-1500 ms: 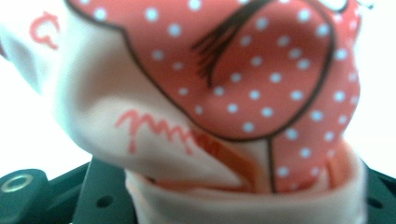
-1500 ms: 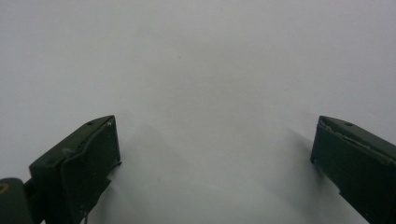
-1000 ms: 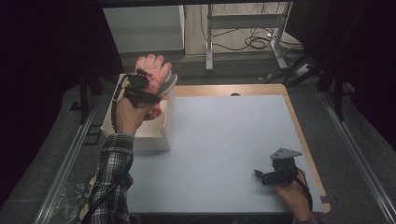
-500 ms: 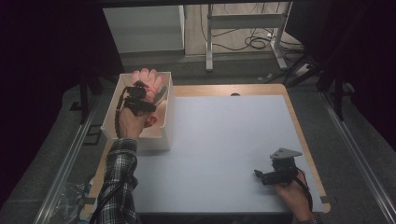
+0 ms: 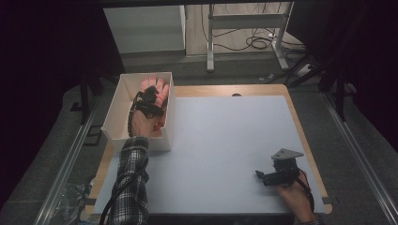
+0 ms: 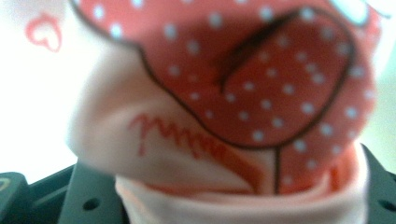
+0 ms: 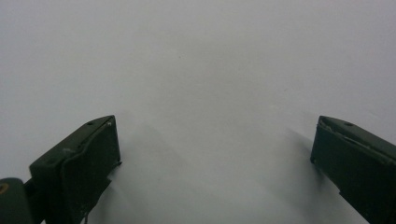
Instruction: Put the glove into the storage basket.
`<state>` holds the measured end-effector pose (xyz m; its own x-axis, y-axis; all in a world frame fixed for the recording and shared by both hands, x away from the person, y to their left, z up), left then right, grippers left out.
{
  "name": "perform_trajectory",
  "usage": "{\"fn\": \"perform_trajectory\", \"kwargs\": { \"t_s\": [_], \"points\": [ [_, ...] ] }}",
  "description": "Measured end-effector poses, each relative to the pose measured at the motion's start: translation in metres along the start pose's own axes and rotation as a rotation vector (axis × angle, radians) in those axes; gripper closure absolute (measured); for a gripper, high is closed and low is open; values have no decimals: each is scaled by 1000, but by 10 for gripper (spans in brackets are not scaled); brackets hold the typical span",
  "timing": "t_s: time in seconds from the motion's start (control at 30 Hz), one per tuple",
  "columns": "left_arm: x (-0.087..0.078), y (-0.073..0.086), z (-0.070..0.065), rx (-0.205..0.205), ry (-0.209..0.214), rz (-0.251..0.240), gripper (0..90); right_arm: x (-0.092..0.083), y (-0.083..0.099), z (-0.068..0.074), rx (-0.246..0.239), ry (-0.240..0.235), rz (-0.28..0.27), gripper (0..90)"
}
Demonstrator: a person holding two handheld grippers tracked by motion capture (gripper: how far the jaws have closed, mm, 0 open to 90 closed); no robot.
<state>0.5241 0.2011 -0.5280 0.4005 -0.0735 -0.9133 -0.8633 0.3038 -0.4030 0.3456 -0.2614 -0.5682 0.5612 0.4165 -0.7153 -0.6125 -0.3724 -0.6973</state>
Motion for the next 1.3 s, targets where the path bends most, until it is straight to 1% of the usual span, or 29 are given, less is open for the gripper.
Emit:
{"fn": "perform_trajectory", "kwargs": {
  "t_s": [0.07, 0.1, 0.13, 0.17, 0.2, 0.23, 0.27, 0.33, 0.4, 0.43, 0.53, 0.57, 0.6, 0.67, 0.77, 0.87, 0.9, 0.93, 1.0, 1.03, 1.13, 1.17, 1.2, 1.23, 1.27, 1.3],
  "points": [
    [6, 1, -2, -2, 15, 29, 364, 0, 0, 0, -1, 0, 0, 16],
    [9, 2, -2, 2, 12, 43, 360, 0, 0, 0, 0, 0, 0, 16],
    [9, 2, -2, 2, 12, 43, 344, 0, 0, 0, 0, 0, 0, 16],
    [12, 4, -3, -1, 20, 58, 344, 0, 0, 0, 0, 0, 0, 16],
    [16, 5, -3, -5, 37, 85, 316, 0, 0, 0, 0, 0, 0, 16],
    [17, 6, -3, -5, 36, 86, 271, 0, 0, 0, 0, 0, 0, 16],
    [17, 6, -3, -2, 33, 86, 246, 0, 0, 0, 0, 0, 0, 16],
    [13, 6, -3, 15, 37, 100, 173, 0, 0, 0, 1, 0, 0, 16],
    [11, 5, -2, 15, 40, 99, 138, 0, 0, 0, 1, 0, 0, 16],
    [7, 5, -1, 3, 49, 94, 125, 0, 0, 0, 0, 0, 0, 16],
    [3, 5, -2, -2, 53, 93, 79, 0, 0, 0, -1, 0, 0, 16],
    [0, 5, -2, 0, 46, 90, 79, 0, 0, 0, 0, 0, 0, 16],
    [-4, 5, -2, -1, 46, 80, 60, 0, 0, 0, -1, 0, 0, 16],
    [-6, 5, -2, 0, 43, 73, 49, 0, 0, 0, 0, 0, 0, 16],
    [-14, 5, 0, -4, 34, 54, 44, 0, 0, 0, 0, 0, 0, 16],
    [-22, 5, 1, -5, 30, 21, 40, 0, 0, 0, 0, 0, 0, 16],
    [-26, 6, 2, 0, 27, 12, 38, 0, 0, 0, -1, 1, 0, 16],
    [-26, 6, 2, 0, 27, 12, 36, 0, 0, 0, -1, 1, 0, 16],
    [-34, 7, 2, 3, 17, -14, 28, 0, 0, 0, 0, 0, 0, 16],
    [-34, 7, 2, 3, 17, -14, 27, 0, 0, 0, 0, 0, 0, 16],
    [-43, 9, 3, 11, 2, -36, 22, 0, 0, 0, 2, 0, -1, 16],
    [-49, 11, 2, 15, 5, -57, 21, 0, 0, 0, 2, 0, -1, 16],
    [-49, 11, 2, 15, 5, -57, 21, 0, 0, 0, 3, 0, 0, 16],
    [-53, 11, 2, 14, 7, -69, 21, 0, 0, 0, 3, 0, 0, 16],
    [-59, 13, 1, 19, 14, -93, 20, 0, 0, 0, 3, 0, 0, 16],
    [-59, 13, 1, 19, 14, -93, 20, 0, 0, 0, 3, 0, 0, 16]
  ]
}}
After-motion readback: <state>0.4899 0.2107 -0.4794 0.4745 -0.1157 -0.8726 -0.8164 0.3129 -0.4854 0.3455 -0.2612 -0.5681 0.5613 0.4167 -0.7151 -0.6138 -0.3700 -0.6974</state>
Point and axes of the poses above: each handheld gripper's, and its own axes: x roughly forward along the jaws, y roughly out of its underside, z roughly to its left, the point moved 5 cm from there along x, roughly forward along the jaws, and after that the axes turned 8 degrees about x, right-handed, at the moved point
